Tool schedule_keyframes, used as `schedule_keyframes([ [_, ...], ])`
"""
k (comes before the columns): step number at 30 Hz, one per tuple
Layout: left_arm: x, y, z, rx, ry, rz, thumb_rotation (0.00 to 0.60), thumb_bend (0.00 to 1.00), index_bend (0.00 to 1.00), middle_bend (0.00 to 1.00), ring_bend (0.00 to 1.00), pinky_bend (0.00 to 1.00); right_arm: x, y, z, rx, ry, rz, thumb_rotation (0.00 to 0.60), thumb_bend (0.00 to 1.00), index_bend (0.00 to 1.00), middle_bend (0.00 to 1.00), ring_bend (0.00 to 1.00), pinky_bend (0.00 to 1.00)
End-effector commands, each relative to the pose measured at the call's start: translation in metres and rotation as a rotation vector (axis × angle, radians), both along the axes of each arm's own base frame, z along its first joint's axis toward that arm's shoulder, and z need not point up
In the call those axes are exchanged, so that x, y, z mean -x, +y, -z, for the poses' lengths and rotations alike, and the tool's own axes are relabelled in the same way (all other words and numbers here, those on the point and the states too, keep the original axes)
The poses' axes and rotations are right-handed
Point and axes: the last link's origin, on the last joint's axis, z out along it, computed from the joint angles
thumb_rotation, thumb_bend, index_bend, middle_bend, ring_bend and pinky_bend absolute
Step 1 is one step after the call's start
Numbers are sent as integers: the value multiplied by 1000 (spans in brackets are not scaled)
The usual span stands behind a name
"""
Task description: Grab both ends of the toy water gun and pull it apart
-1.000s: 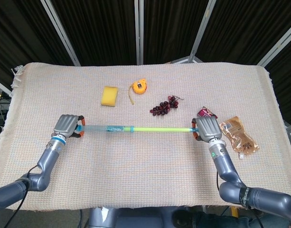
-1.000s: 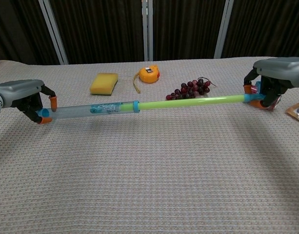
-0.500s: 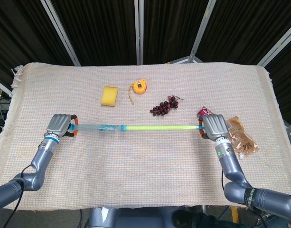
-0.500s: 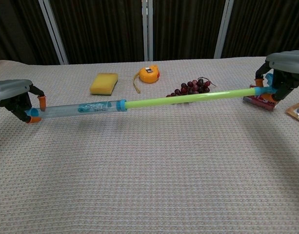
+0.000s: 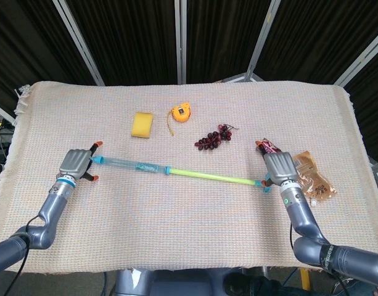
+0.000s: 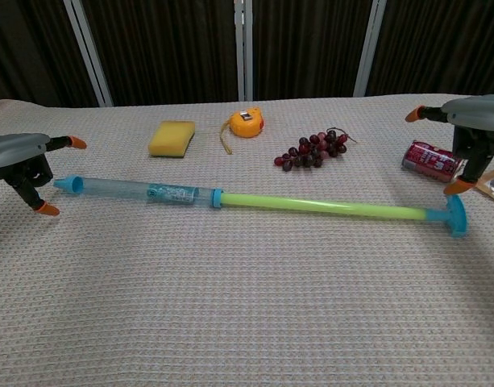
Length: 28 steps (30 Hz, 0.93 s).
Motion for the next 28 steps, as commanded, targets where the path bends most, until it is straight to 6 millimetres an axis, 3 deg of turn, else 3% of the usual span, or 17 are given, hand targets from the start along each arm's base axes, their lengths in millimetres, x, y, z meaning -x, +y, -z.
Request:
schedule_keyframes([
  [1,-3,-4,-12,-32,-27,24,600,77,0,861,872,1000,0,4,-5,3,-1,-8,600,0,0,973,1000,1000],
  [5,-8,-18,-44,-119,-89,70,600,70,0,821,851,1000,0,15,-22,35,-29,-35,600,0,0,914,981,1000],
  [7,-9,-32,-64,-161,-109,100,600,58,0,744,793,984,1,25,-36,67,-53,-61,600,0,0,829,917,983],
  [8,-10,-41,-74,-175,-113,110,600,40,0,661,729,932,2,31,-43,83,-67,-81,600,0,0,752,856,933],
  [9,-10,-50,-84,-195,-111,124,600,22,0,544,636,823,4,37,-52,106,-81,-101,600,0,0,694,809,876],
  [10,-10,-59,-93,-209,-107,134,600,12,0,454,557,727,8,45,-61,131,-93,-123,600,0,0,594,721,755],
  [12,-7,-80,-108,-232,-100,132,600,0,0,153,242,373,14,59,-76,166,-109,-160,600,0,0,403,512,516],
  [14,-4,-104,-123,-252,-78,111,600,0,0,15,46,131,24,77,-93,213,-115,-195,600,0,0,160,201,231],
  [16,-4,-123,-134,-273,-59,87,600,0,0,0,0,22,33,92,-104,243,-104,-233,600,0,0,33,38,61],
  [18,-2,-140,-141,-289,-27,56,600,0,0,0,0,0,42,103,-114,282,-53,-276,600,0,0,0,0,2],
  [24,3,-183,-153,-322,-6,44,600,0,0,0,0,0,70,149,-128,356,1,-278,600,0,0,0,0,0],
  [28,3,-188,-153,-307,-17,53,600,0,0,0,0,0,76,157,-131,378,-6,-259,600,0,0,0,0,0],
])
